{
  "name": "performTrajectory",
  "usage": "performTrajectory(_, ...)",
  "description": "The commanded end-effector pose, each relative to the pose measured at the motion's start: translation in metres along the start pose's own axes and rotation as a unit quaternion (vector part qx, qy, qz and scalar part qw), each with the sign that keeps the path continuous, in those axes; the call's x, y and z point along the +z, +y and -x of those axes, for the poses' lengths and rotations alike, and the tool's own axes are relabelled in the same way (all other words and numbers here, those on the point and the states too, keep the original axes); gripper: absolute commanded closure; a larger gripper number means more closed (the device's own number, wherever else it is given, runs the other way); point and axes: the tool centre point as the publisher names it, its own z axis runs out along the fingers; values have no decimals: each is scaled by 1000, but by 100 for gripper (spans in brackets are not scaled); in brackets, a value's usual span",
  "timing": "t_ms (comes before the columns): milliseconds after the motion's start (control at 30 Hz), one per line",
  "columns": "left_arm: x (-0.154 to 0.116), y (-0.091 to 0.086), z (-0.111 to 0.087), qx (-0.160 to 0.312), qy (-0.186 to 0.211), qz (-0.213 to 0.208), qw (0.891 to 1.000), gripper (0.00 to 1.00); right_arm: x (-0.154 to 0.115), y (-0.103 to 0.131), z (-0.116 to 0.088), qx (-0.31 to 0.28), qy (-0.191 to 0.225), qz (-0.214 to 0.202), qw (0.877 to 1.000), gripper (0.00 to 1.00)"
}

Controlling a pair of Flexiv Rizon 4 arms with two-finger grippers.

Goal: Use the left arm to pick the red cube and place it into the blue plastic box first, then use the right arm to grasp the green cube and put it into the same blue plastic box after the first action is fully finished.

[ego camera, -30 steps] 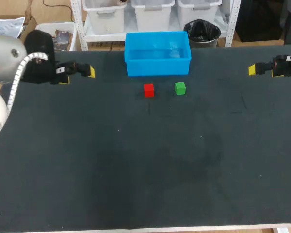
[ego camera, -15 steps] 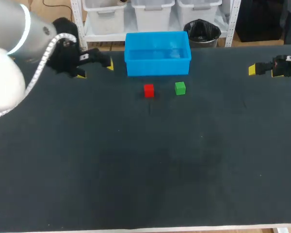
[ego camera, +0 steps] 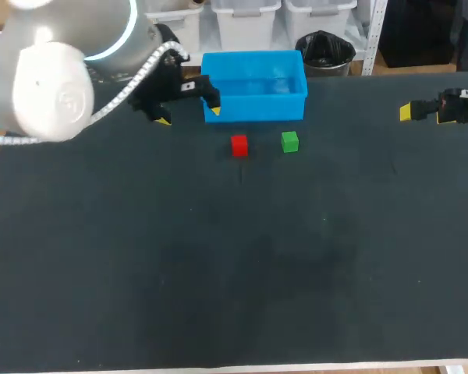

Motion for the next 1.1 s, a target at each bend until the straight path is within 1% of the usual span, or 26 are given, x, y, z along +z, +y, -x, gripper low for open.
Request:
performTrajectory(33,14,-9,10,-2,15,115,993,0,0,0,0,0,0,0,1000,0)
performTrajectory(200,25,-17,14,-9,31,129,991,0,0,0,0,0,0,0,1000,0)
performTrajectory(300,32,-22,14,-12,47,130,990,0,0,0,0,0,0,0,1000,0)
performTrajectory(500,43,-29,16,-25,76,115,990,0,0,0,0,0,0,0,1000,0)
performTrajectory(600,45,-29,16,-21,77,118,990,0,0,0,0,0,0,0,1000,0)
performTrajectory(667,45,-29,16,-16,83,132,988,0,0,0,0,0,0,0,1000,0)
performTrajectory(733,41,-25,15,-17,81,120,989,0,0,0,0,0,0,0,1000,0)
performTrajectory(1100,41,-25,15,-17,81,120,989,0,0,0,0,0,0,0,1000,0)
